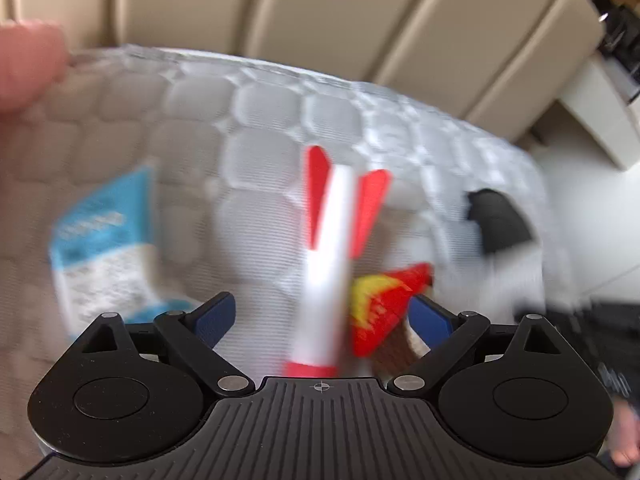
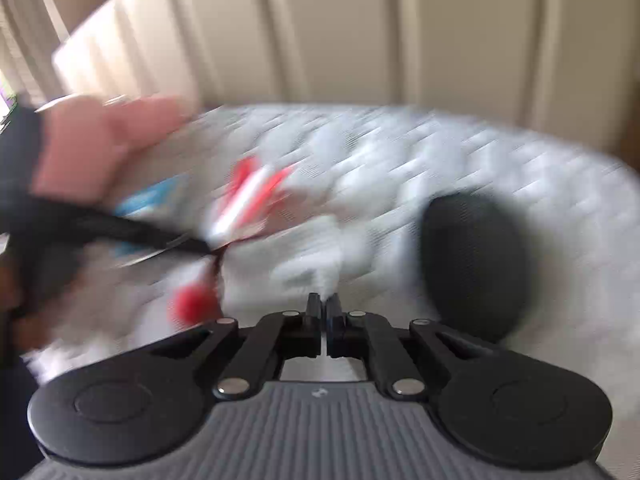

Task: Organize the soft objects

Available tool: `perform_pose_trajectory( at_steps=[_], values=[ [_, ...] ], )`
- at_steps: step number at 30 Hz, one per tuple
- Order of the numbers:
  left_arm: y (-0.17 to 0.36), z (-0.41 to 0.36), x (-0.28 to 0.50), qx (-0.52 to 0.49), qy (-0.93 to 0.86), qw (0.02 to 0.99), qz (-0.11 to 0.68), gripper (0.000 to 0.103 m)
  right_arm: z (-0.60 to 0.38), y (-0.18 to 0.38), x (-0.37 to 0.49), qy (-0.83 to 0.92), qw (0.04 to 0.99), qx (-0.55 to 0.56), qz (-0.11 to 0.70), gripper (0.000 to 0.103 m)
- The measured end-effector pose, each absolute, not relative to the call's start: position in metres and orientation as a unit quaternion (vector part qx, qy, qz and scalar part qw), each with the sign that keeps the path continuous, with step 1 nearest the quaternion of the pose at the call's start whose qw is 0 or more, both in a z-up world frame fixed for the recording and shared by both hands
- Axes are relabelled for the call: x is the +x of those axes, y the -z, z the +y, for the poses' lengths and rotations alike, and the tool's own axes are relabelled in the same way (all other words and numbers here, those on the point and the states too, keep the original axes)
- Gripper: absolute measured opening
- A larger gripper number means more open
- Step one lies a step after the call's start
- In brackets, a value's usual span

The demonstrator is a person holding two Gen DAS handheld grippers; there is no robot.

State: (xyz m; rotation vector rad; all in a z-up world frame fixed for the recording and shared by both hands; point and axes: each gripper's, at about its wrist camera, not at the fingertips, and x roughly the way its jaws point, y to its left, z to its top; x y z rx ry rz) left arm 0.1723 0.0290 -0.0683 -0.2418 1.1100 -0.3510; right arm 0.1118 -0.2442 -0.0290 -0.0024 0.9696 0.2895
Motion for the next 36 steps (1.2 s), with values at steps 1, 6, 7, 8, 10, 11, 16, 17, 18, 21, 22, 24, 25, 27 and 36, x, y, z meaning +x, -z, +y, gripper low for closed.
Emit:
perform_pose_trajectory(
  at_steps=[1, 6, 7, 8, 10, 11, 16, 17, 18, 21, 22, 24, 25, 27, 36],
  values=[
    [0.067, 0.027, 0.171, -0.124, 0.181, 0.824, 0.522, 0.096, -0.251, 0.027, 0.115, -0.114, 0.881, -0.013, 0.458, 0.003],
    [0.060, 0.000, 0.161, -0.143, 0.237, 0.800, 0.532, 0.096, -0.286, 0.024, 0.124, -0.040, 0.893, 0.005, 0.449, 0.003],
    [0.063, -0.009, 0.163, -0.145, 0.240, 0.791, 0.544, 0.096, -0.292, 0.022, 0.126, -0.043, 0.892, 0.031, 0.449, 0.003],
    [0.067, -0.018, 0.165, -0.137, 0.233, 0.786, 0.555, 0.097, -0.297, 0.020, 0.126, -0.047, 0.891, 0.057, 0.448, 0.003],
    [0.074, -0.034, 0.169, -0.081, 0.202, 0.804, 0.553, 0.096, -0.300, 0.016, 0.126, -0.067, 0.890, 0.096, 0.441, 0.003],
    [0.078, -0.042, 0.171, -0.056, 0.195, 0.810, 0.551, 0.096, -0.300, 0.014, 0.125, -0.077, 0.890, 0.109, 0.436, 0.003],
    [0.099, -0.071, 0.166, 0.052, 0.223, 0.824, 0.519, 0.086, -0.304, 0.007, 0.124, -0.144, 0.876, 0.204, 0.412, 0.003],
    [0.096, -0.074, 0.161, 0.071, 0.231, 0.831, 0.501, 0.085, -0.307, 0.005, 0.124, -0.167, 0.865, 0.241, 0.407, 0.003],
    [0.094, -0.077, 0.156, 0.085, 0.240, 0.835, 0.487, 0.083, -0.308, 0.003, 0.123, -0.189, 0.856, 0.268, 0.400, 0.002],
    [0.088, -0.077, 0.149, 0.100, 0.262, 0.841, 0.463, 0.073, -0.302, -0.006, 0.119, -0.226, 0.852, 0.273, 0.385, 0.003],
    [0.088, -0.074, 0.150, 0.097, 0.264, 0.838, 0.468, 0.073, -0.296, -0.007, 0.118, -0.221, 0.858, 0.242, 0.395, 0.003],
    [0.088, -0.066, 0.153, 0.084, 0.255, 0.833, 0.484, 0.074, -0.287, 0.004, 0.119, -0.184, 0.856, 0.180, 0.449, 0.003],
    [0.086, -0.059, 0.154, 0.073, 0.248, 0.830, 0.495, 0.075, -0.284, 0.014, 0.119, -0.165, 0.848, 0.159, 0.479, 0.003],
    [0.080, -0.045, 0.155, 0.054, 0.229, 0.827, 0.511, 0.080, -0.281, 0.033, 0.114, -0.150, 0.827, 0.123, 0.528, 0.003],
    [0.065, -0.023, 0.164, -0.008, 0.218, 0.830, 0.514, 0.093, -0.246, 0.017, 0.071, -0.190, 0.839, -0.104, 0.500, 0.058]
  ],
)
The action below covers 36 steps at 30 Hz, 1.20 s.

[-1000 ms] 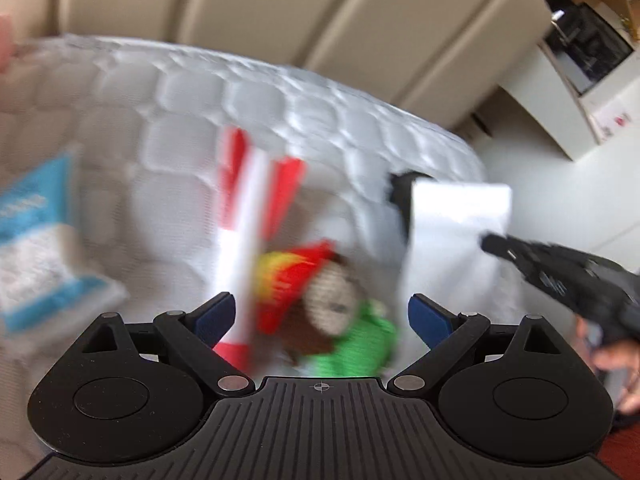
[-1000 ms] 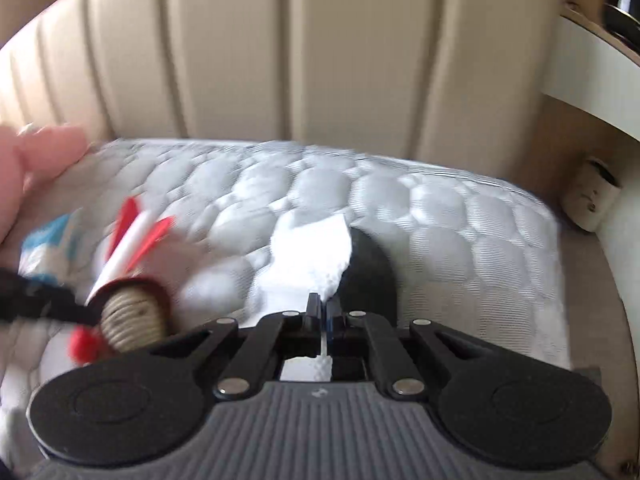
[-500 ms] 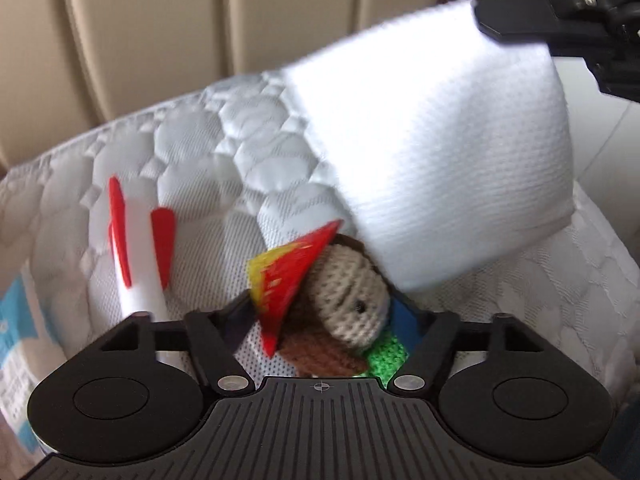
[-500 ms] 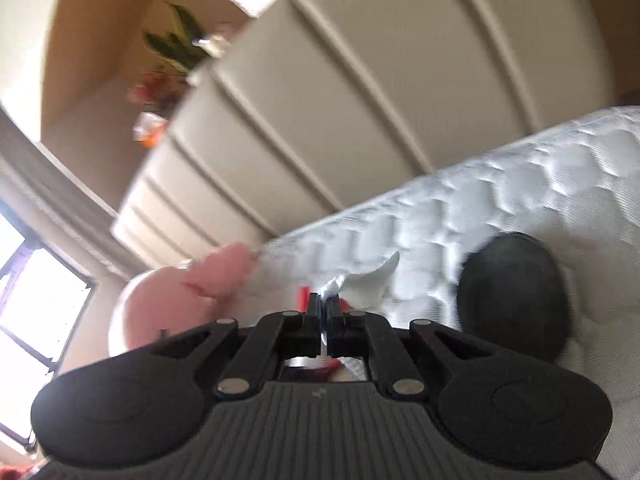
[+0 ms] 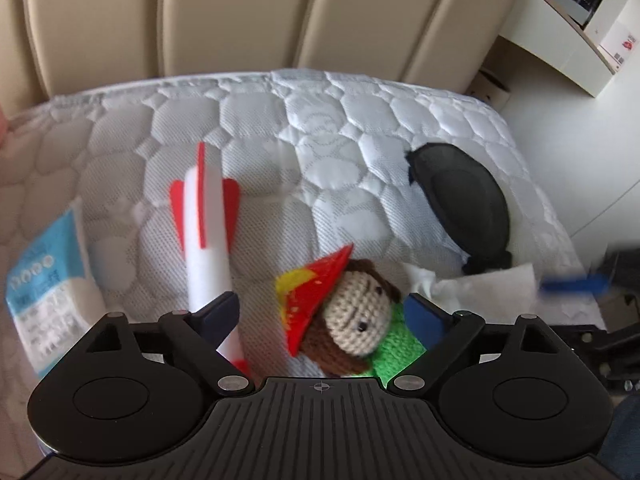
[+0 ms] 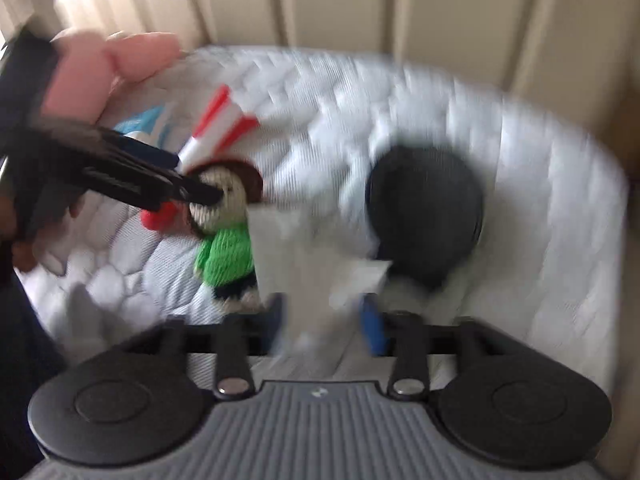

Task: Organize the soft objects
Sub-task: 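Wipe the black oval lid with the towel in the right tool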

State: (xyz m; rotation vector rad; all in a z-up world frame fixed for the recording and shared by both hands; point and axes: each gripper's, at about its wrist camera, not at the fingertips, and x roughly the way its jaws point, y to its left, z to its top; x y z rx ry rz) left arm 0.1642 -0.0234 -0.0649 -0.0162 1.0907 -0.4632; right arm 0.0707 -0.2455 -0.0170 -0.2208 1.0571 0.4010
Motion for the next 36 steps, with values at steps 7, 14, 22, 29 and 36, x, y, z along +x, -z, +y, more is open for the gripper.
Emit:
perform_pose_trajectory(
  at_steps=[7, 14, 22, 29, 36],
  values=[
    [0.057, -0.006, 0.161, -0.040, 0.208, 0.829, 0.518, 0.094, -0.202, 0.072, 0.098, -0.202, 0.810, -0.211, 0.508, 0.039],
    [0.063, -0.003, 0.167, -0.053, 0.210, 0.818, 0.532, 0.094, -0.242, 0.077, 0.121, -0.183, 0.819, 0.013, 0.543, 0.006],
    [0.054, 0.003, 0.169, -0.045, 0.170, 0.840, 0.513, 0.097, -0.233, 0.048, 0.116, -0.241, 0.811, 0.161, 0.507, 0.006],
    [0.061, -0.043, 0.147, 0.029, 0.201, 0.842, 0.500, 0.097, -0.236, 0.060, 0.117, -0.172, 0.817, 0.090, 0.544, 0.006],
    [0.072, -0.061, 0.136, 0.089, 0.222, 0.833, 0.499, 0.096, -0.249, 0.061, 0.123, -0.107, 0.845, 0.036, 0.523, 0.006]
  ],
)
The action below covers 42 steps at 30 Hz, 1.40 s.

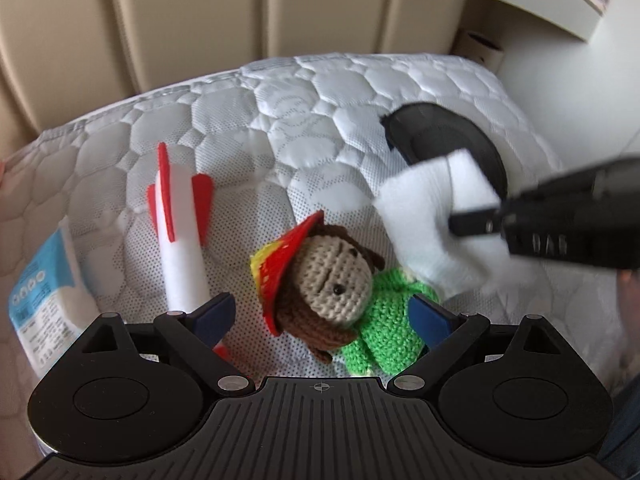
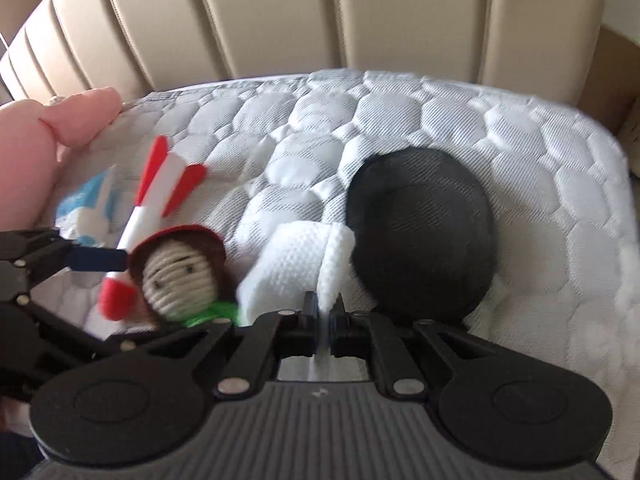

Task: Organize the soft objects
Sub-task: 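Wipe the black oval lid with the towel in the right tool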

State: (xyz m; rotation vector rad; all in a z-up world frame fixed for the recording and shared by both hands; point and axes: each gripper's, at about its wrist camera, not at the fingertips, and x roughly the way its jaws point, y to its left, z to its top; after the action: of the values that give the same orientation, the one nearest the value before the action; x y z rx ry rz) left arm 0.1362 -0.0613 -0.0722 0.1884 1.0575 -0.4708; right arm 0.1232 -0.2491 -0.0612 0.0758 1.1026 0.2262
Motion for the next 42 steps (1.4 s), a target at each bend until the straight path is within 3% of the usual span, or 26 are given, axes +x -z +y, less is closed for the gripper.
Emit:
perform_pose_trajectory(
  at_steps=[2, 4, 7, 9, 12, 22, 25, 28, 33, 36, 37, 38, 39, 42],
  values=[
    [0.073, -0.062, 0.135, 0.093, 0.231, 0.832, 0.496, 0.093, -0.252, 0.061, 0.126, -0.115, 0.843, 0.058, 0.522, 0.006],
    [0.075, -0.063, 0.135, 0.096, 0.235, 0.829, 0.499, 0.080, -0.254, 0.057, 0.125, -0.126, 0.844, 0.071, 0.516, 0.006],
    [0.076, -0.064, 0.133, 0.105, 0.240, 0.827, 0.497, 0.078, -0.257, 0.050, 0.124, -0.150, 0.843, 0.107, 0.505, 0.006],
    [0.075, -0.063, 0.132, 0.110, 0.240, 0.830, 0.491, 0.068, -0.258, 0.046, 0.127, -0.180, 0.833, 0.152, 0.500, 0.006],
    [0.074, -0.062, 0.134, 0.116, 0.236, 0.833, 0.487, 0.062, -0.251, 0.045, 0.128, -0.217, 0.821, 0.186, 0.495, 0.006],
    [0.074, -0.057, 0.135, 0.125, 0.238, 0.830, 0.489, 0.067, -0.236, 0.071, 0.136, -0.167, 0.819, 0.094, 0.541, 0.006],
    [0.068, -0.043, 0.140, 0.084, 0.227, 0.820, 0.518, 0.076, -0.250, 0.074, 0.138, -0.137, 0.824, 0.093, 0.542, 0.006],
    [0.072, -0.036, 0.144, 0.017, 0.226, 0.799, 0.557, 0.092, -0.263, 0.068, 0.138, -0.124, 0.831, 0.103, 0.532, 0.006],
    [0.090, -0.062, 0.160, 0.010, 0.201, 0.798, 0.568, 0.095, -0.269, 0.048, 0.131, -0.137, 0.847, 0.120, 0.500, 0.006],
    [0.098, -0.076, 0.172, -0.002, 0.211, 0.806, 0.553, 0.091, -0.274, 0.035, 0.123, -0.140, 0.856, 0.122, 0.482, 0.006],
    [0.097, -0.080, 0.174, 0.001, 0.216, 0.811, 0.543, 0.085, -0.276, 0.032, 0.122, -0.140, 0.859, 0.123, 0.476, 0.006],
    [0.095, -0.085, 0.173, 0.019, 0.209, 0.821, 0.530, 0.072, -0.278, 0.029, 0.120, -0.139, 0.861, 0.126, 0.472, 0.006],
    [0.092, -0.090, 0.172, 0.046, 0.207, 0.832, 0.512, 0.068, -0.282, 0.027, 0.120, -0.137, 0.862, 0.132, 0.469, 0.006],
    [0.083, -0.097, 0.166, 0.116, 0.208, 0.856, 0.460, 0.068, -0.290, 0.024, 0.123, -0.128, 0.864, 0.149, 0.464, 0.006]
  ],
)
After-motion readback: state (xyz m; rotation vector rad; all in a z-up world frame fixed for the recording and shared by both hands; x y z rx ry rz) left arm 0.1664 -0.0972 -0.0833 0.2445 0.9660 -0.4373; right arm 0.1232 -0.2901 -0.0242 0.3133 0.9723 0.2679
